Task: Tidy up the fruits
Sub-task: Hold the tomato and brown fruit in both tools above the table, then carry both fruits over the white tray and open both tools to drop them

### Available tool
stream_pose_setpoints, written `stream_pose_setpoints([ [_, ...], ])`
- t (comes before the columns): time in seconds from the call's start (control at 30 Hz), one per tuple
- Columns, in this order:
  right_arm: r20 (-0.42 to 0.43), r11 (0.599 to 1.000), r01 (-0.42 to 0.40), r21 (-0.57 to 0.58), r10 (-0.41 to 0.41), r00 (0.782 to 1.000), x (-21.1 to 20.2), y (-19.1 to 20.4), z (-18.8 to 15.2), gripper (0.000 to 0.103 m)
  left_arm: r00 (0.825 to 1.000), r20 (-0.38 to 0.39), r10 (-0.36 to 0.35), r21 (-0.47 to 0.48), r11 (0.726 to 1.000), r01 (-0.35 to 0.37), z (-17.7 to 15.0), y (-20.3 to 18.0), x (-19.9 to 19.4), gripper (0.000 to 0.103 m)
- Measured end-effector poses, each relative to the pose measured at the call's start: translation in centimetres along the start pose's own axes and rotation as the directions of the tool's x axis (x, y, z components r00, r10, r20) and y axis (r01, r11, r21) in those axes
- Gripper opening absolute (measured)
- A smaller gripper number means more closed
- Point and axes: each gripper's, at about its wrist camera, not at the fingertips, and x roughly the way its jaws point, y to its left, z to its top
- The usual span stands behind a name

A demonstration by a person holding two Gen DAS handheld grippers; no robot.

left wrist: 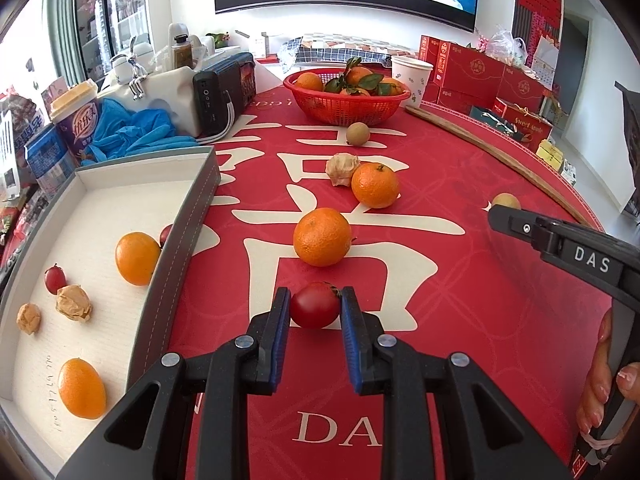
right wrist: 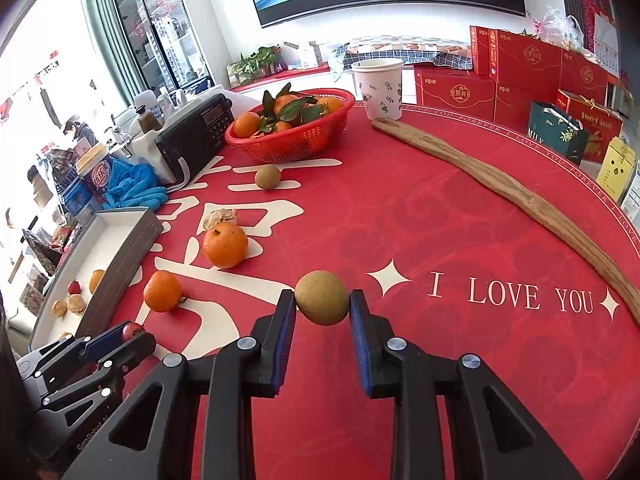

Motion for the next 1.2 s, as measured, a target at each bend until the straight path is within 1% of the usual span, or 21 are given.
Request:
stream_pose_setpoints([
  [0.43, -0.005, 1.0, -0.003, -0.004, 0.003, 1.0, 0.0, 0.08, -0.15, 0.029, 1.0, 0.003, 0.006, 0.02, 1.0, -0.006, -0.09, -0.65, 0.08, 0.027],
  [0.93, -0.009, 1.0, -0.006, -0.009, 0.006, 1.0, 0.19, 0.32, -0.34, 0.029, 1.0, 0.003, 0.007, 0.017, 1.0, -0.007, -0.06, -0.49, 0.08, 0.027],
  [1.2, -0.01, 1.0, -0.007, -0.01, 0.006, 1.0, 0.2, 0.3, -0.36, 0.029, 1.0, 0.019, 0.014, 0.021, 1.0, -0.014, -0.03, -0.51, -0.24, 0.027],
])
